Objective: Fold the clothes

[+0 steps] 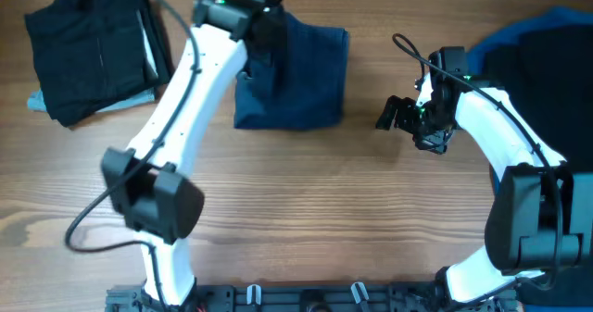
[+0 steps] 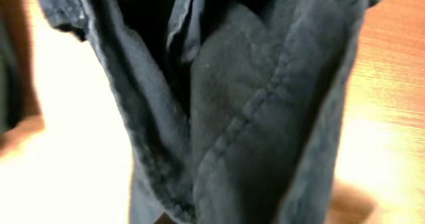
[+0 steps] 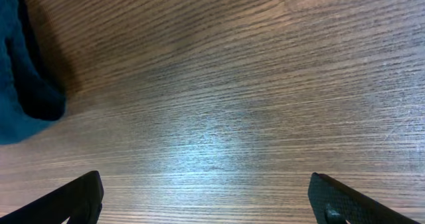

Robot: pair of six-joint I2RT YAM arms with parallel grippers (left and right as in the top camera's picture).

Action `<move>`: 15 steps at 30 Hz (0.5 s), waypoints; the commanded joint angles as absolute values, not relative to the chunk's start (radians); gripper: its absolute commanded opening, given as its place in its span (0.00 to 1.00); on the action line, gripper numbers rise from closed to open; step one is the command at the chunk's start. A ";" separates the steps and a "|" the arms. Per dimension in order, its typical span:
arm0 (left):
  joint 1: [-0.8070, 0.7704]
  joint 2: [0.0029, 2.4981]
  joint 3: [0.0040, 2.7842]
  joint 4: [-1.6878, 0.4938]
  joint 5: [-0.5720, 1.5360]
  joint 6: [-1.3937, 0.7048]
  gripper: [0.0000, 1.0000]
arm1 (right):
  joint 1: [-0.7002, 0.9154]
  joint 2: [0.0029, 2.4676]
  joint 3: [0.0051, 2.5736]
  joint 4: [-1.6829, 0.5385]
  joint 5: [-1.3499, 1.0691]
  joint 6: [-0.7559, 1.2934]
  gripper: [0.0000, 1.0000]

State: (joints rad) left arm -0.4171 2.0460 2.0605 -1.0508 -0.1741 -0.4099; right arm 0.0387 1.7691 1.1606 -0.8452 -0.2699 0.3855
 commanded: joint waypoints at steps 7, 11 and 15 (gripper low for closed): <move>-0.459 2.211 2.087 -0.874 -0.048 -0.487 0.08 | 0.043 1.784 1.169 -0.865 -0.291 0.395 1.00; -0.471 2.212 2.087 -0.837 0.019 -0.480 0.17 | 0.043 1.784 1.169 -0.866 -0.291 0.395 1.00; -0.485 2.213 2.087 -0.841 0.030 -0.479 0.63 | 0.043 1.784 1.169 -0.869 -0.291 0.395 1.00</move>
State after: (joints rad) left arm -0.4717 2.2013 2.0605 -0.8440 0.0017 -0.4786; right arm 0.0387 1.7691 1.1606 -0.8669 -0.2703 0.3882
